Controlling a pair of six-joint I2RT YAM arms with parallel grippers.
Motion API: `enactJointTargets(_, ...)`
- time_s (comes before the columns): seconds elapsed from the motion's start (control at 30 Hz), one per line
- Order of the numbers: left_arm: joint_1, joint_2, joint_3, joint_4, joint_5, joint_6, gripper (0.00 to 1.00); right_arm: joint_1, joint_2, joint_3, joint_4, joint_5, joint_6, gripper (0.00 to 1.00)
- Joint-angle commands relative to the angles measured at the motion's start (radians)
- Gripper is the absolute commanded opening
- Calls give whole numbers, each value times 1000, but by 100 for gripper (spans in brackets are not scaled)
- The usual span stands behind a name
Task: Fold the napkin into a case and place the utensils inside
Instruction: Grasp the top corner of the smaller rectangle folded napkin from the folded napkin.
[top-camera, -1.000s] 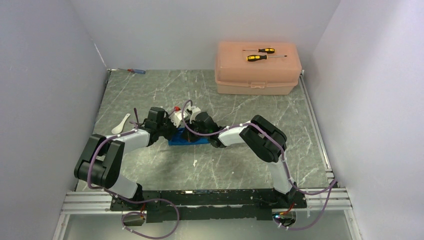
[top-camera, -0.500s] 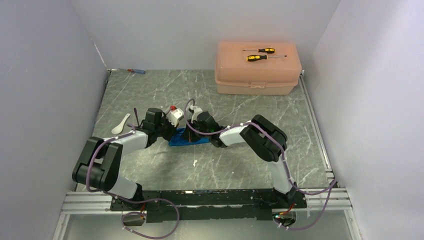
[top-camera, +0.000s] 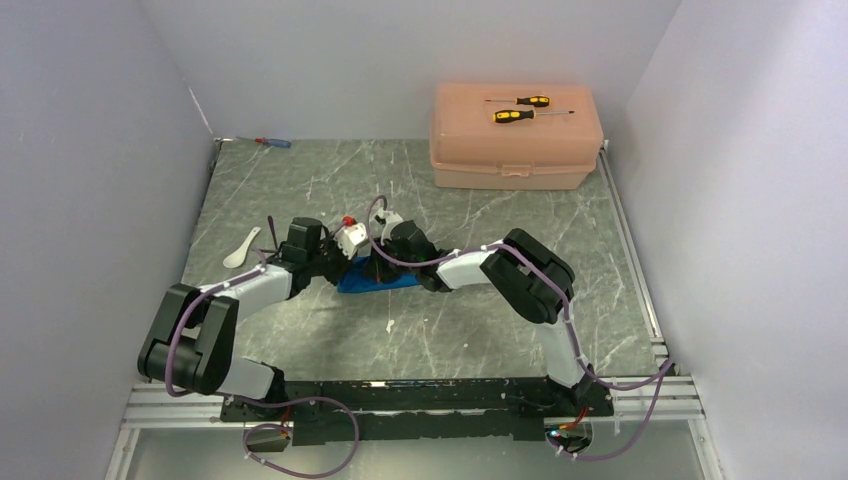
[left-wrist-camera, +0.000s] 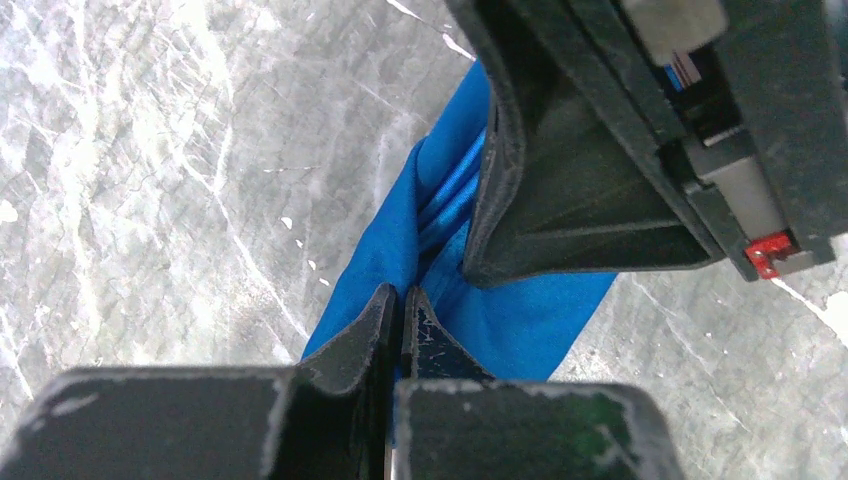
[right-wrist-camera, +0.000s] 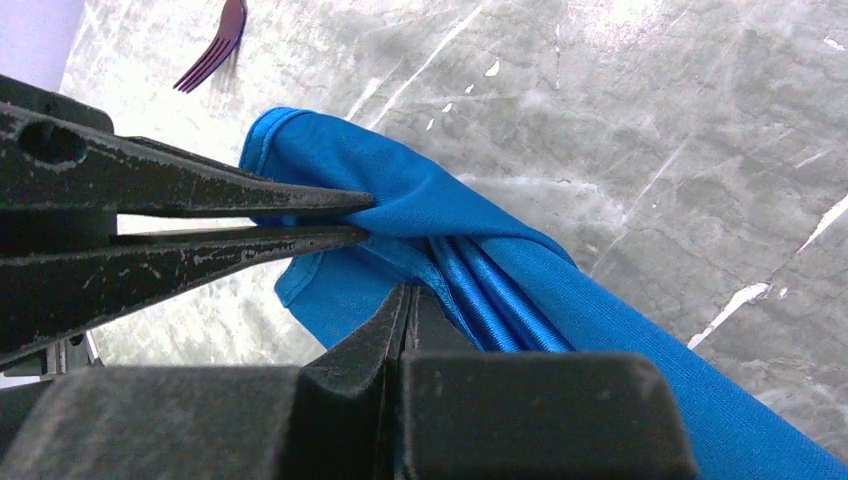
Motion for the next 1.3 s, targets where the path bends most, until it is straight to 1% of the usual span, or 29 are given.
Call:
enactJointTargets(0.0,6,-50,-5,-42,23,79,3,-14,52,3,-222,113,-55,0)
enactJointTargets(0.3,2,-75,-10,-90,36,149,3,-19,96,88,-295,164,-111,0)
enactJointTargets(0.43,0,-80,-15,-96,44,197,3,-23,90,85,-305,188,-121,0)
enactJointTargets(0.57,-1,-80,-30,-120,55,249,3,-43,69,43,-280,181,-107,0)
enactJointTargets(0.73,-2,-78,-71,-103,59,321,3,-45,56,44,-240,99,-102,0)
enactJointTargets(0.8,-4,-77,-90,-69,59,344,3,-45,50,44,-209,50,-96,0)
enactJointTargets(1.0,-11,-75,-113,-56,71,392,3,-75,15,-5,-100,-129,-50,0)
enactJointTargets(1.1,-13,-67,-100,-60,53,383,3,-76,-20,-35,-60,-166,-58,0)
enactJointTargets(1.27,-16,-71,-101,-86,70,396,3,-77,-44,-51,-25,-194,-77,0)
